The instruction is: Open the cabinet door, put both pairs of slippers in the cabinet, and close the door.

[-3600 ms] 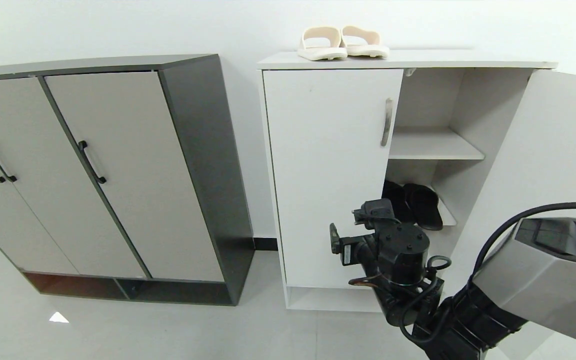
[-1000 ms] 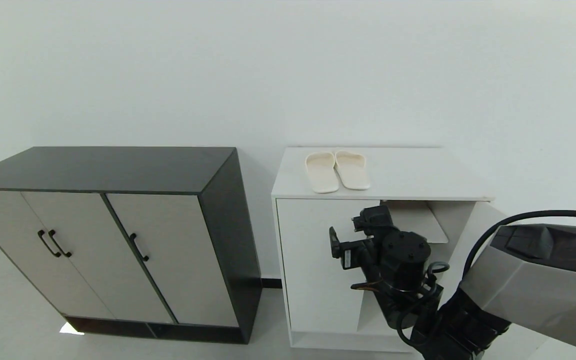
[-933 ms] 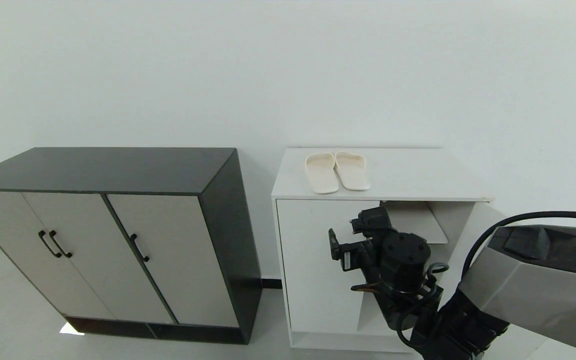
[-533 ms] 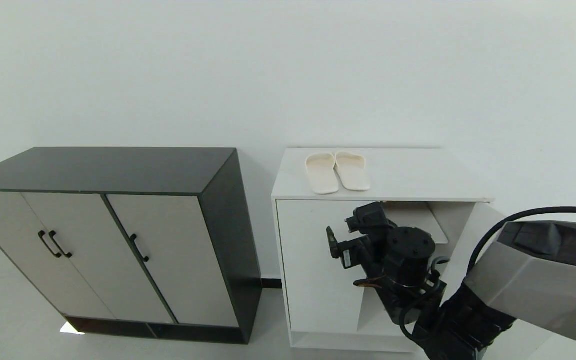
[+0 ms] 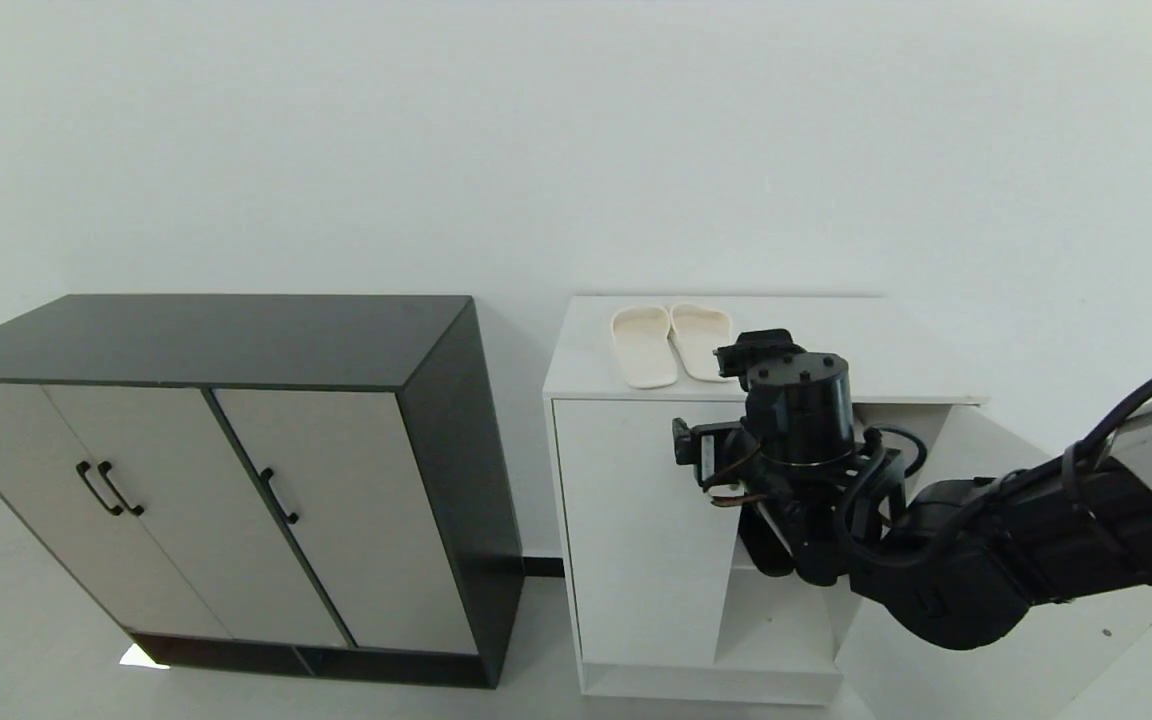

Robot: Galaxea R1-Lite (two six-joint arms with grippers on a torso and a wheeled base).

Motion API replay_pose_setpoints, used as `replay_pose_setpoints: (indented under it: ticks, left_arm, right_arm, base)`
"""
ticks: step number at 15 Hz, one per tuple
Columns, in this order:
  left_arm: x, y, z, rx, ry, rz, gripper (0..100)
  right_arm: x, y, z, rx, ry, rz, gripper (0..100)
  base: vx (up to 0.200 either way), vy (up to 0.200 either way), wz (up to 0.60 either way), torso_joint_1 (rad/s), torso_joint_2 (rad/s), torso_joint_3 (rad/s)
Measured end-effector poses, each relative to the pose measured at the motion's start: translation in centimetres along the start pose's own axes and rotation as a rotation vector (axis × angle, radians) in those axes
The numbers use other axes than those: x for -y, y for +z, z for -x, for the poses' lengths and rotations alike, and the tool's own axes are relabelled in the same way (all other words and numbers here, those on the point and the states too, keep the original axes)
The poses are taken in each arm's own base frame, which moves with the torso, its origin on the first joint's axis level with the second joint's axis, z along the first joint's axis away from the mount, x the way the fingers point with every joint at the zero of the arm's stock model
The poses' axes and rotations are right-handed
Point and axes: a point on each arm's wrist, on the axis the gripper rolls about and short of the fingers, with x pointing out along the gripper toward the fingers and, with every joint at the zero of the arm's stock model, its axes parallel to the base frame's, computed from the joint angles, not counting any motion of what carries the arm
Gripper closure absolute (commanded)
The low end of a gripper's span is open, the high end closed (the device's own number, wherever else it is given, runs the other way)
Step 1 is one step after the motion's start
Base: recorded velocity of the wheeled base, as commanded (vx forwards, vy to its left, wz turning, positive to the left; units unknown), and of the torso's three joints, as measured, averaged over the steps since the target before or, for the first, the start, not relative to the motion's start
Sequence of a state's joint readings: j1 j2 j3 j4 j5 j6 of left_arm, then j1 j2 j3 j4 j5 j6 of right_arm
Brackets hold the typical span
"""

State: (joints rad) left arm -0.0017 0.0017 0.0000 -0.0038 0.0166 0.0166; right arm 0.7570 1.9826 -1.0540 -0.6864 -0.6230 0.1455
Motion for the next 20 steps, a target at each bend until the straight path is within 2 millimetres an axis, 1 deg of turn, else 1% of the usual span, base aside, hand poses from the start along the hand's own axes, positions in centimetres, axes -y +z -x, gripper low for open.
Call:
replay_pose_setpoints:
  ticks: [3,8,16,20]
  left_arm:
    - [0.0,0.0,0.0,0.000,0.000,0.000,100]
    - [0.0,0.0,0.0,0.000,0.000,0.000,100]
    - [0.0,0.0,0.0,0.000,0.000,0.001,100]
    - [0.0,0.0,0.0,0.000,0.000,0.004,100]
  right_arm:
    - [-0.2,0.5,0.3,0.015,0.006,-0.011,0]
    - [-0.6,0.5,0.3,0.033,0.014,-0.023,0]
    - [-1.2,-1.3,-0.9,0.018,0.021,-0.011,0]
    - [-1.7,-2.6,-2.5,0.028,0.014,-0.021,0]
  base:
    - [0.200,0.000,0.00,-0.002,0.00,0.004]
    - [0.200,0.000,0.00,0.006,0.00,0.005]
    - [0.200,0.000,0.00,0.002,0.00,0.001]
    - [0.000,0.000,0.00,0.000,0.00,0.000]
